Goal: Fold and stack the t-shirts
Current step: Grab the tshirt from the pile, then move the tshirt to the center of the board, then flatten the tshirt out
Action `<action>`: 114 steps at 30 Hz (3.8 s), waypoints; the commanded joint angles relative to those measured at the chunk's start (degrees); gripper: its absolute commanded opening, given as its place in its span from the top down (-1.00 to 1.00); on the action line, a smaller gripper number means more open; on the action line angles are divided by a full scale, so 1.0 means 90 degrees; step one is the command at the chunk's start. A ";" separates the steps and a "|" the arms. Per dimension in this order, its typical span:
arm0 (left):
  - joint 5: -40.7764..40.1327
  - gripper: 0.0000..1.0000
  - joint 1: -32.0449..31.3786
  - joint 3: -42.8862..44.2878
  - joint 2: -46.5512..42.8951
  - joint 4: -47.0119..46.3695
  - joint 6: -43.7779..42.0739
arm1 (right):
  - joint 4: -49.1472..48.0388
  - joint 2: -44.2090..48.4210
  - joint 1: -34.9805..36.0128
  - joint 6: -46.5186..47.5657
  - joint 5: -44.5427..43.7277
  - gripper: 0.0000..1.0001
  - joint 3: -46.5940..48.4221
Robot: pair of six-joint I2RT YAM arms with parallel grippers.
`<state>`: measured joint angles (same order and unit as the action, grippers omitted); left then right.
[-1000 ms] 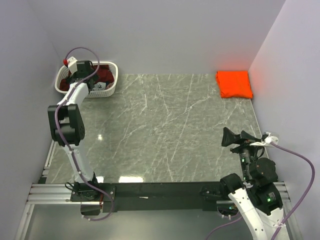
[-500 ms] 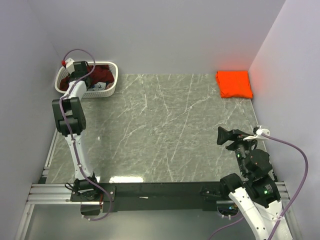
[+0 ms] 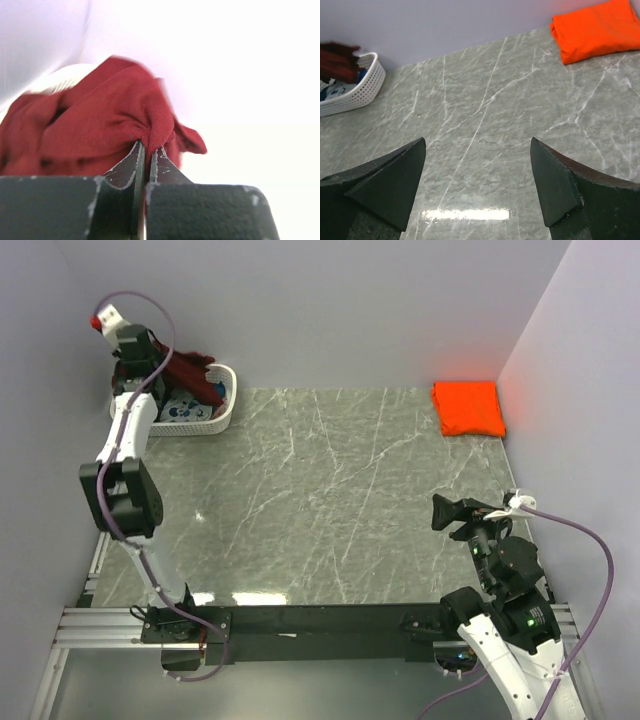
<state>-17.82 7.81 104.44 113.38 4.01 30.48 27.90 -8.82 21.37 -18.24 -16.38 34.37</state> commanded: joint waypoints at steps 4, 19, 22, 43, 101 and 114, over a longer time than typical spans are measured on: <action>0.0748 0.99 -0.0194 0.0319 -0.1531 -0.0036 0.0188 | 0.0073 -0.0425 0.0009 -0.0238 0.0686 -0.82 0.0544; 0.2693 0.99 -0.2019 -0.0234 -0.3533 0.1097 0.0324 | 0.0972 -0.1227 0.0019 -0.0590 0.2375 -0.84 0.1757; 0.3141 0.99 -0.2683 -0.1277 -0.4245 0.1088 0.0441 | 0.1060 -0.1266 0.0009 -0.0610 0.2669 -0.84 0.1815; 0.2800 -0.77 -0.3573 -0.8400 -0.8311 0.2114 0.1779 | 0.0798 -0.3813 0.0701 -0.1049 0.3502 -0.62 0.0332; -0.1340 0.99 -0.4980 -0.6478 -0.4238 0.3353 0.1272 | 0.0933 -0.6471 0.2880 -0.2397 0.0591 -0.33 -0.0137; -0.1038 0.99 -0.4169 -0.6184 -0.4834 0.3139 0.0364 | 0.1128 -0.5680 0.2870 -0.2661 0.0639 -0.33 0.0009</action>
<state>-28.12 -29.85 48.14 72.38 34.76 36.73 35.33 -61.21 47.11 -40.62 -8.27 33.08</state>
